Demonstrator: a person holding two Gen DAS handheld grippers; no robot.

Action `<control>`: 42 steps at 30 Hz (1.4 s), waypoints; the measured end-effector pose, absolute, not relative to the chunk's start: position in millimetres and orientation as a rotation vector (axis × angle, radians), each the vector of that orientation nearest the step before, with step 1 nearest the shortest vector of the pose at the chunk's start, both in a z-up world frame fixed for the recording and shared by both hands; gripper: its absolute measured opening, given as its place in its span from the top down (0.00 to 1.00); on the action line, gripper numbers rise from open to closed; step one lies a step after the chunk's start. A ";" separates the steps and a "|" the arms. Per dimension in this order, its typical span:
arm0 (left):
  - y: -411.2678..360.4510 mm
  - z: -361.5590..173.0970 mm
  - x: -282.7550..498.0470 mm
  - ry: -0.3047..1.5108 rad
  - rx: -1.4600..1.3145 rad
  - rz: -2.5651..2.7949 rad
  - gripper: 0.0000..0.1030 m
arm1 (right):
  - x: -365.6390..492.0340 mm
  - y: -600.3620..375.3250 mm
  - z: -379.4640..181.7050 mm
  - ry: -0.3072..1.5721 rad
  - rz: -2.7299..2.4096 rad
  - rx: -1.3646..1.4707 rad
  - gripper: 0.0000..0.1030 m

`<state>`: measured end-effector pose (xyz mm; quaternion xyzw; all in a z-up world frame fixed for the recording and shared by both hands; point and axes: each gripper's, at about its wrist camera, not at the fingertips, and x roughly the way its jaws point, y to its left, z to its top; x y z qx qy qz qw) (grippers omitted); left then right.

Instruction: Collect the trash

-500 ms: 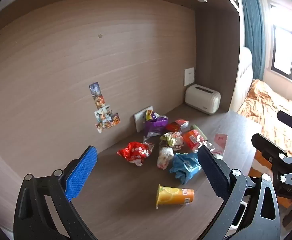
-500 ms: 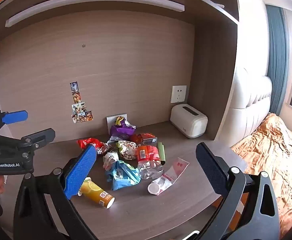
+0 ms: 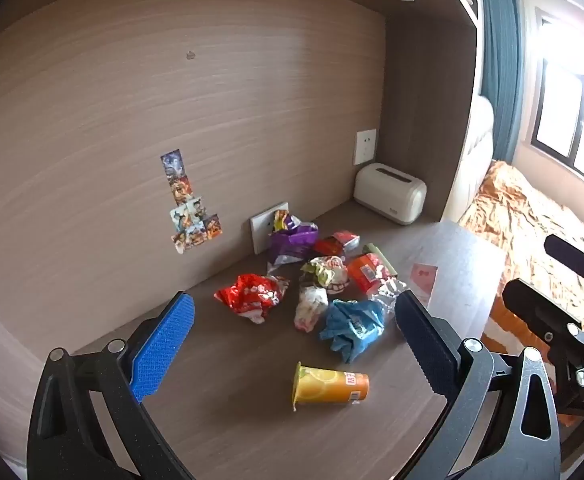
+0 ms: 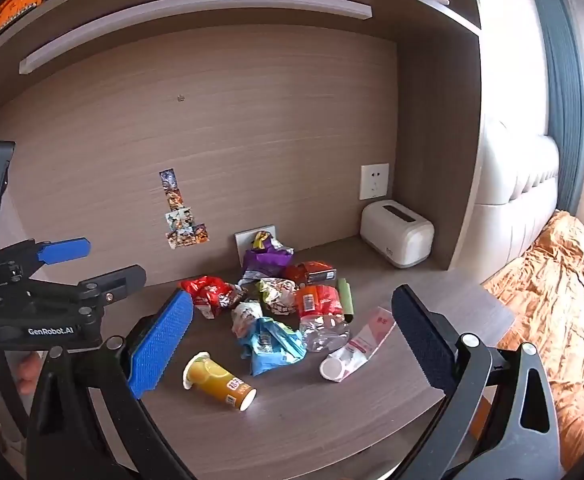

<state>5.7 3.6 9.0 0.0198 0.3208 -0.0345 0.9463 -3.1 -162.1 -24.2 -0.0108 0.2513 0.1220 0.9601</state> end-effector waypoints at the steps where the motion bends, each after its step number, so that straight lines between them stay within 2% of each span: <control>1: 2.1 2.8 4.3 0.649 0.043 -0.074 0.05 | -3.9 -162.9 -24.9 0.508 0.244 -0.022 0.03; 17: 1.0 -5.3 4.8 0.650 0.067 -0.072 0.05 | -8.0 -165.7 -16.0 0.430 0.171 -0.064 0.03; 42: 9.3 -7.9 10.2 0.656 0.084 -0.086 0.05 | -6.4 -145.0 -21.6 0.442 0.129 -0.129 0.03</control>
